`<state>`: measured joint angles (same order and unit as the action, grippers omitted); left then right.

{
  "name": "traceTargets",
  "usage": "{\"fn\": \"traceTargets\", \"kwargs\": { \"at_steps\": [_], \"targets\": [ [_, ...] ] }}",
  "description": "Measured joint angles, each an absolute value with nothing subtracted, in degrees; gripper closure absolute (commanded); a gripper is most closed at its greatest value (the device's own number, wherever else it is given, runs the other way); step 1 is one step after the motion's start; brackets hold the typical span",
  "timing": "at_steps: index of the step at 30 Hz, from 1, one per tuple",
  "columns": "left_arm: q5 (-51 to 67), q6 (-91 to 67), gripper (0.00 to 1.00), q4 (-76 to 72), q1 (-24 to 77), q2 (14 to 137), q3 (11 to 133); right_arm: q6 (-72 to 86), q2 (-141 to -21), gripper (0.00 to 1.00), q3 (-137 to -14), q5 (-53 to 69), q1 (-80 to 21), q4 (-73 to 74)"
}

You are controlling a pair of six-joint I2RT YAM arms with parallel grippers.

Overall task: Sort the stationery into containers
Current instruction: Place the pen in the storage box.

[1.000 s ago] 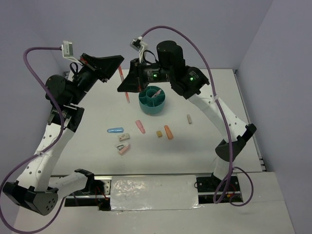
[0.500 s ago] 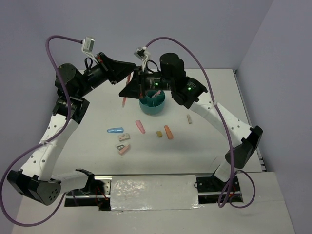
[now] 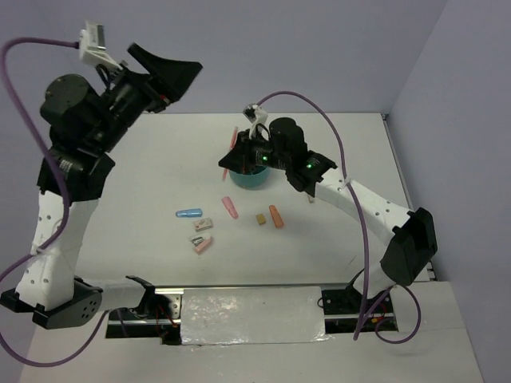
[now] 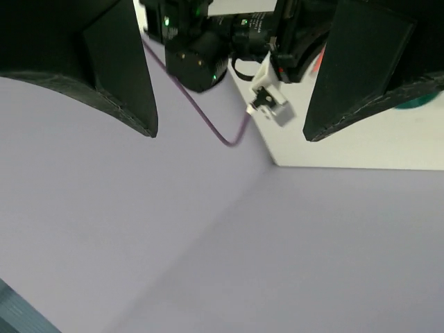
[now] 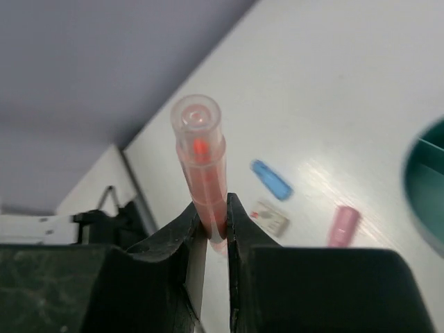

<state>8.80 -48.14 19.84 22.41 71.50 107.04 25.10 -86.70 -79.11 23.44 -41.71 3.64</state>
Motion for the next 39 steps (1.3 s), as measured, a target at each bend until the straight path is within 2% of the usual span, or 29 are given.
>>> {"fn": "traceTargets", "kwargs": {
  "at_steps": [4,8,14,20,24,35,38,39],
  "targets": [
    [-3.0,-48.1,0.01,30.5,21.6,72.6,115.1,21.0,-86.7,1.0,-74.8,16.0,-39.6,2.7],
    [-5.8,-46.7,0.01,36.1,21.4,68.9,106.8,15.4,-87.0,1.0,-74.0,9.7,-37.5,-0.3],
    [-3.3,-43.2,0.01,40.7,21.4,63.7,89.5,7.8,-92.2,1.0,-74.8,3.7,-35.0,-4.4],
    [-0.5,-40.7,0.01,42.1,21.4,58.2,81.1,3.5,-100.1,1.0,-77.0,2.3,-32.9,-5.0],
    [-0.3,-40.2,0.01,42.9,21.4,55.2,79.7,2.6,-103.0,0.94,-79.0,2.4,-31.9,-5.4],
    [-0.3,-39.2,0.01,45.2,21.4,53.1,74.7,2.7,-106.2,0.89,-79.6,4.0,-31.0,-8.2],
    [-0.3,-39.0,0.01,45.4,21.4,53.1,74.7,3.1,-106.5,0.82,-79.6,4.4,-31.0,-8.4],
    [-0.3,-39.0,0.0,45.5,21.4,53.1,74.8,3.2,-106.5,0.72,-79.6,4.6,-31.0,-8.7]
  ]
}}
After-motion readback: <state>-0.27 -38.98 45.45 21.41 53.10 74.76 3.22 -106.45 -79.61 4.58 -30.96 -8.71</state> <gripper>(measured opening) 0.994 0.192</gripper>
